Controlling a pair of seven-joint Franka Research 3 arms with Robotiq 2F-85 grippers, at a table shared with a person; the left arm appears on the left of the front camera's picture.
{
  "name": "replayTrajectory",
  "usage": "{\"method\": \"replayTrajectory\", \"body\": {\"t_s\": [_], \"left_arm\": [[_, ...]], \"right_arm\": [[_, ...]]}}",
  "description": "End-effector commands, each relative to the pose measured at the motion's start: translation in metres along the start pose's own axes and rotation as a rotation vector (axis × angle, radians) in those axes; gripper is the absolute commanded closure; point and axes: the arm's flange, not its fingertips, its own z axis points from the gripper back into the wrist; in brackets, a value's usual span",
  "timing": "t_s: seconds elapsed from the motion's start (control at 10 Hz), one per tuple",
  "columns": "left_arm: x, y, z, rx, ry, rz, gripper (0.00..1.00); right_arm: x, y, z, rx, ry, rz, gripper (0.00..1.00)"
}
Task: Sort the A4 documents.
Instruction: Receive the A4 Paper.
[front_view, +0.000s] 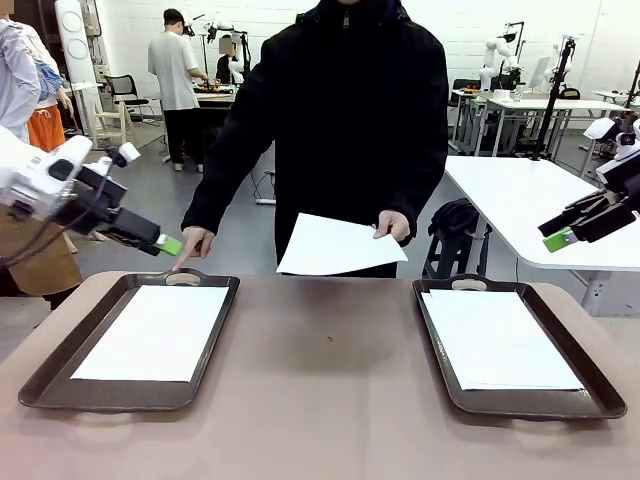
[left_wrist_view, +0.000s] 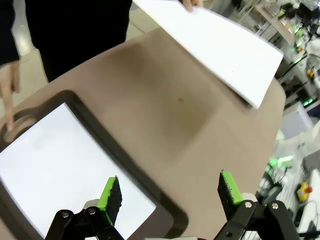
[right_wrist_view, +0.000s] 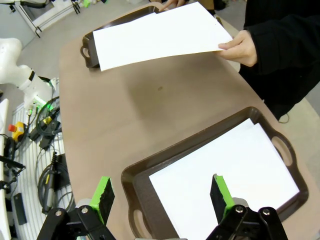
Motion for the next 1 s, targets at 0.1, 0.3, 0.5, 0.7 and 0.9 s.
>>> {"method": "replayTrajectory", "body": {"t_s": [0.1,0.3,0.5,0.7,0.9], "left_arm": [[0.037,0.023,-0.044,-0.128,-0.087,0.146,0.0],[0.049,0.034,-0.074,-0.229,-0.107,0.305,0.0],[0.056,0.043,-0.105,-0.357,-0.11,0.459,0.0],[0.064,0.045,-0.127,-0.461,-0.092,0.525,0.0],[0.071,0.046,-0.152,-0.564,-0.072,0.6,0.0]], "right_arm": [[0.001,0.0,-0.001,0.005,-0.008,-0.001,0.0],[0.001,0.0,-0.001,0.005,-0.008,-0.001,0.0],[0.001,0.0,-0.001,0.005,-0.008,-0.001,0.0],[0.001,0.0,-0.001,0.005,-0.008,-0.001,0.0],[0.001,0.0,-0.001,0.005,-0.008,-0.001,0.0]]}}
